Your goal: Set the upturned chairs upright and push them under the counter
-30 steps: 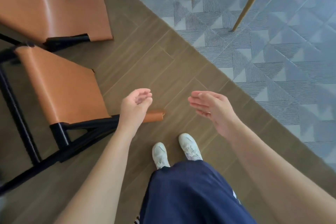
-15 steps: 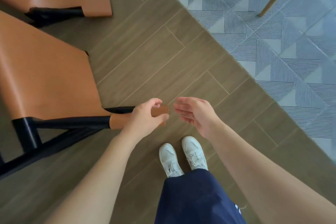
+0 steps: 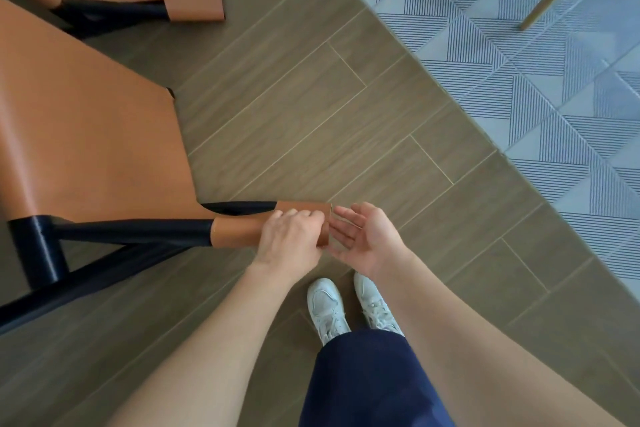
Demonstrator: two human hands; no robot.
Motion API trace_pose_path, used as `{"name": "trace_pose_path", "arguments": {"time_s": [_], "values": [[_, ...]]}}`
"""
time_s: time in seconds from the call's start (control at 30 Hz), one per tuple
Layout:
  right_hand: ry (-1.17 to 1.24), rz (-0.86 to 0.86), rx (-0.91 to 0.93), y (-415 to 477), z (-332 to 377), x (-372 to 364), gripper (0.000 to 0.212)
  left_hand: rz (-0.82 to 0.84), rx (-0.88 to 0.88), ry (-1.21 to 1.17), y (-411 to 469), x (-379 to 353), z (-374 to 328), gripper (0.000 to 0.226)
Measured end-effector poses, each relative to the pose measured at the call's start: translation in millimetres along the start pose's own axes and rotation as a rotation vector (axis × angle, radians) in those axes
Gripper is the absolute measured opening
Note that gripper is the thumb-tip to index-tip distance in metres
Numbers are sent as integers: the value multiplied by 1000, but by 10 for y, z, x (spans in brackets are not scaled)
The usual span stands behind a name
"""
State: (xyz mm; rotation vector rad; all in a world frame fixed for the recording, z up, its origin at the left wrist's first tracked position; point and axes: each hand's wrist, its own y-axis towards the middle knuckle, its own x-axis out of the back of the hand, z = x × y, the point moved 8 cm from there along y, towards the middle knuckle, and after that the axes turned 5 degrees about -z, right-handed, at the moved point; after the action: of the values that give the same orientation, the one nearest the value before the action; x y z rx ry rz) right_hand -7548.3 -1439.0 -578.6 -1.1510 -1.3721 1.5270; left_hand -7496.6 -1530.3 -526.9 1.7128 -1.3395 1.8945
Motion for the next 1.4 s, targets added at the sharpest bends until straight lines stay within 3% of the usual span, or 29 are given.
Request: {"name": "trace_pose_path", "arguments": {"time_s": [0.27,0.43,0.57,0.97,1.2,1.4], "values": [[219,26,-27,-37,-185,-66,11,-19,41,-8,-38,162,58,17],[166,63,-90,-137,-378,-172,47,-29,47,-11,-287,398,140,6],[147,86,-132,-301,-504,-239,39,-18,58,-25,-511,655,236,5],[111,239,-61,-1467,-223,-1040,21,-161,182,-56,-1195,2401,569,11],[-56,300,-3,-2281,83,-1502,23,-301,275,-243,-1694,3407,806,19],[-222,287,64,-2750,254,-1995,24,-353,346,-425,-1932,3785,1145,18]]}}
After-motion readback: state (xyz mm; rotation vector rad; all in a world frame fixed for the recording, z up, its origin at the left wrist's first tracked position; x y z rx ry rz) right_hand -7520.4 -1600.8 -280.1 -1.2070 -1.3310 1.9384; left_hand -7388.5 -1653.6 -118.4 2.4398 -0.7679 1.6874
